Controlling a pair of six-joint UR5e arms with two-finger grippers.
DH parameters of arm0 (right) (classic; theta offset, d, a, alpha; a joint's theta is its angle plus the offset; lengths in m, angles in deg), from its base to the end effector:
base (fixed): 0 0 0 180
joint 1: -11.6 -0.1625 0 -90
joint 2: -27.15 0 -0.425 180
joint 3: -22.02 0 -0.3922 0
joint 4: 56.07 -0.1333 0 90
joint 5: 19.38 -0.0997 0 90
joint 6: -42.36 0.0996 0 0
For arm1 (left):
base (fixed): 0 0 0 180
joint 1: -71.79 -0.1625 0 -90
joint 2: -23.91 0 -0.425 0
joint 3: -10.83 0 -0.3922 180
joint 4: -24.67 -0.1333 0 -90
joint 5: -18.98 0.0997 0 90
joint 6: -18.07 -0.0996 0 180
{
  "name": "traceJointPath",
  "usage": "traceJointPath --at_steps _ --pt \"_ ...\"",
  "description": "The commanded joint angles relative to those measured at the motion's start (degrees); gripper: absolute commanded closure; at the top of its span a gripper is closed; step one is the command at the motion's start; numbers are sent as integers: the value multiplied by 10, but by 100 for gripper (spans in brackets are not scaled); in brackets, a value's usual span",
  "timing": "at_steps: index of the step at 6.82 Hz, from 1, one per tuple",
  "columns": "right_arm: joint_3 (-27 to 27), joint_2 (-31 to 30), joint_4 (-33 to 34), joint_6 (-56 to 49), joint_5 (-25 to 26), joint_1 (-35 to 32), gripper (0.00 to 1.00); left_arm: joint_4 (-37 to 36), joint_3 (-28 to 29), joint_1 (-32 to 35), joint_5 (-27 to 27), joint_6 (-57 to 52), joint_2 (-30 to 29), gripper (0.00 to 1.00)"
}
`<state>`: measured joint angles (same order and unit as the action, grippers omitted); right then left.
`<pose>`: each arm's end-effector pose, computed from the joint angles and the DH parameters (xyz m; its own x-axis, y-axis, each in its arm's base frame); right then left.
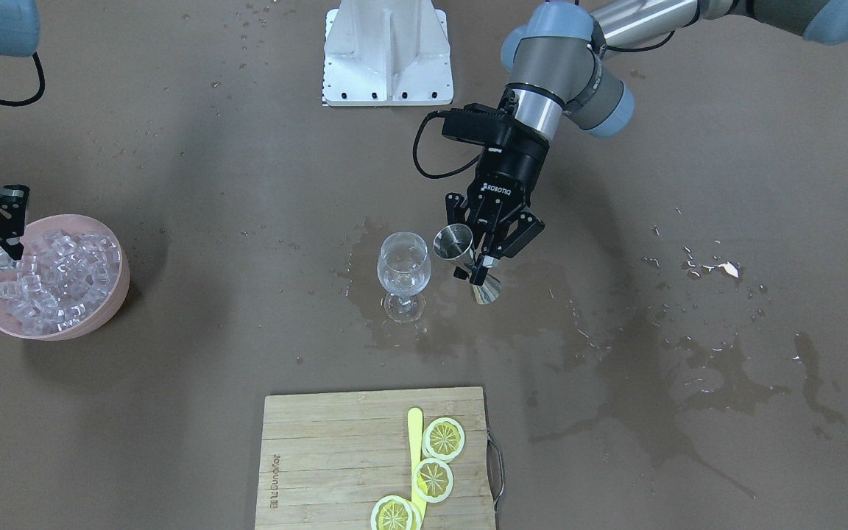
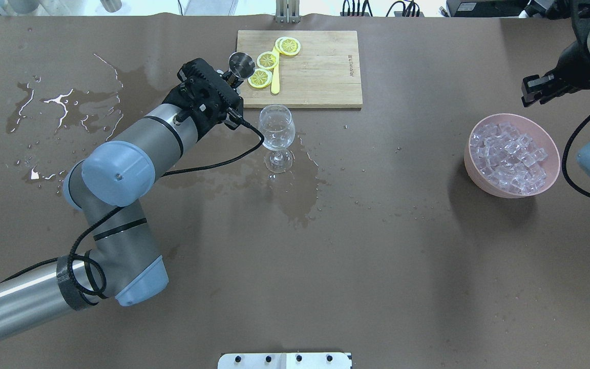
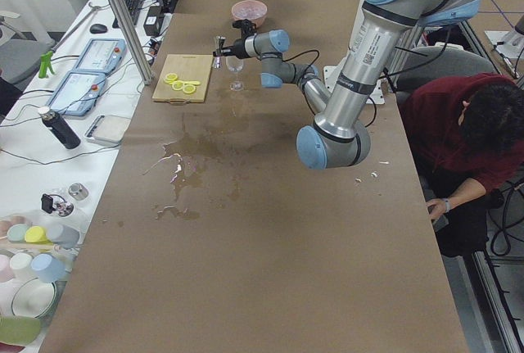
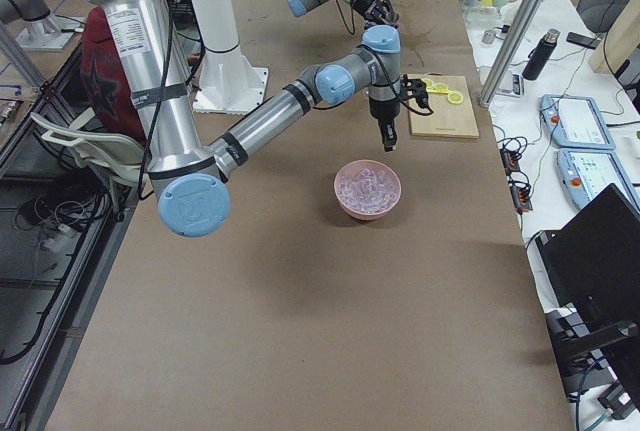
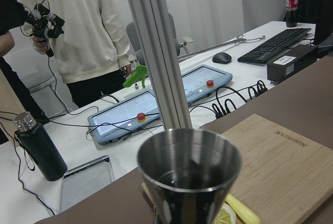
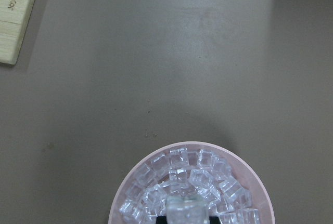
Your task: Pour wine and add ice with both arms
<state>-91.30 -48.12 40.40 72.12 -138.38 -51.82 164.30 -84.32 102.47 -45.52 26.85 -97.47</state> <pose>-0.1689 -0.5276 0.3538 0.7696 -0.1587 0.6185 -0.0010 0.9683 0.2496 0.4544 -0.4744 0.1984 0.8290 0.5453 -0.1238 0.0698 0.1188 0.9905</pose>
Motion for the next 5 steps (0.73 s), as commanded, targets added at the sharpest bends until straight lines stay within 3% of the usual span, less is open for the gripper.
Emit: traceJointPath --at_steps 1,3,5 --pt "-4 0 12 0 0 -1 74 -28 1 -16 33 -52 -6 100" --pt "-27 6 50 0 -1 0 74 -27 4 -22 54 -131 -4 100" --pt "-27 6 50 1 -12 0 74 -29 8 -34 55 -134 -6 100"
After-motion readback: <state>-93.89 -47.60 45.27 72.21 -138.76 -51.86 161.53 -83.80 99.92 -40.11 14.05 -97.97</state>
